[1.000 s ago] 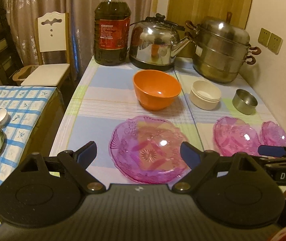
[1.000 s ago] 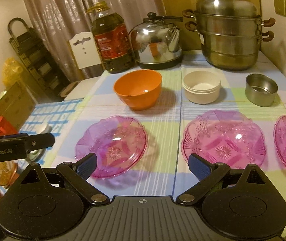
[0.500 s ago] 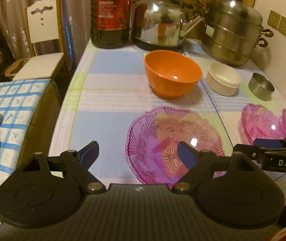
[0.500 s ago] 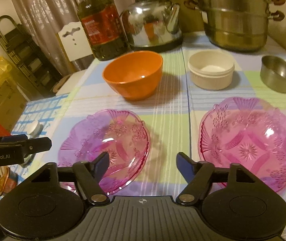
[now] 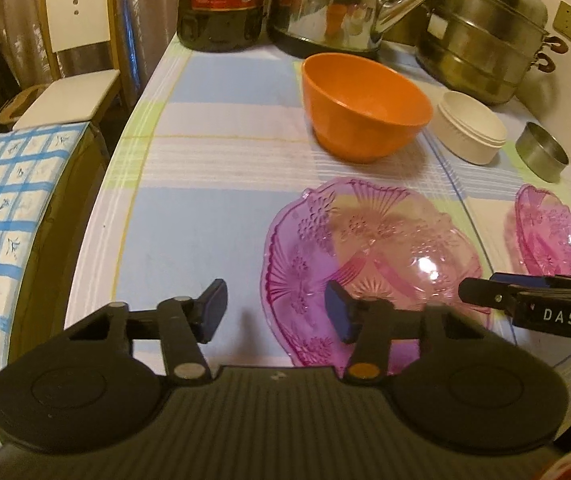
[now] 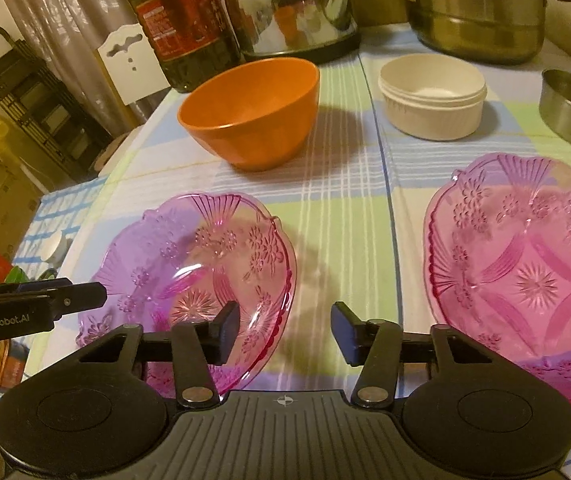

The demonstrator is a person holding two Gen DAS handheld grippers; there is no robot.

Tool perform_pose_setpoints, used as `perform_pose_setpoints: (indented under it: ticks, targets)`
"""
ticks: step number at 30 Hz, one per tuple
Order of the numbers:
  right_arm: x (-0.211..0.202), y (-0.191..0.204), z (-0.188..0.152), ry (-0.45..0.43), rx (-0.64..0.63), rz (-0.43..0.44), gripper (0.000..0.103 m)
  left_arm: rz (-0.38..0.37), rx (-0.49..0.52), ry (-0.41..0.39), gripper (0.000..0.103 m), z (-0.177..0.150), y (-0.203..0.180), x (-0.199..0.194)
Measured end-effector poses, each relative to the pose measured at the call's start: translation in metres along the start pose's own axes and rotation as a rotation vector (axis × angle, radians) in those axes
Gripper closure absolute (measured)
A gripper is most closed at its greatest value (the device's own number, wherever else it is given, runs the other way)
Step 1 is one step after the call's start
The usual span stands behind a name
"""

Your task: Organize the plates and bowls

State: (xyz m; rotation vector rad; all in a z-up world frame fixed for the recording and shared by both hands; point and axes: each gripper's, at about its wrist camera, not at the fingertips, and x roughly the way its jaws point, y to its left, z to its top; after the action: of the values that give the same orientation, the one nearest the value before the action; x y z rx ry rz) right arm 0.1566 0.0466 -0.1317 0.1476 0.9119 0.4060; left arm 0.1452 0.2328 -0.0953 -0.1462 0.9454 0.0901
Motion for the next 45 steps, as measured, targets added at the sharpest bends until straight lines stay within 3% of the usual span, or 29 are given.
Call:
perform_pose_setpoints:
  ticks: [13, 21, 33, 45]
  targets:
    - [0.019, 0.002, 0.002, 0.035, 0.034, 0.001, 0.079, -0.028, -0.011, 0.055, 0.085, -0.002, 0.003, 0.017]
    - [0.02, 0.002, 0.002, 0.036, 0.044, 0.007, 0.087, -0.028, -0.008, 0.058, 0.088, -0.002, 0.002, 0.019]
    - [0.014, -0.001, 0.001, 0.035, 0.066, 0.015, 0.088, -0.03, 0.011, 0.049, 0.089, 0.002, -0.002, 0.013]
    - [-0.024, -0.01, 0.004, -0.015, 0.102, 0.012, 0.088, -0.034, 0.06, 0.016, 0.089, 0.018, -0.03, -0.013]
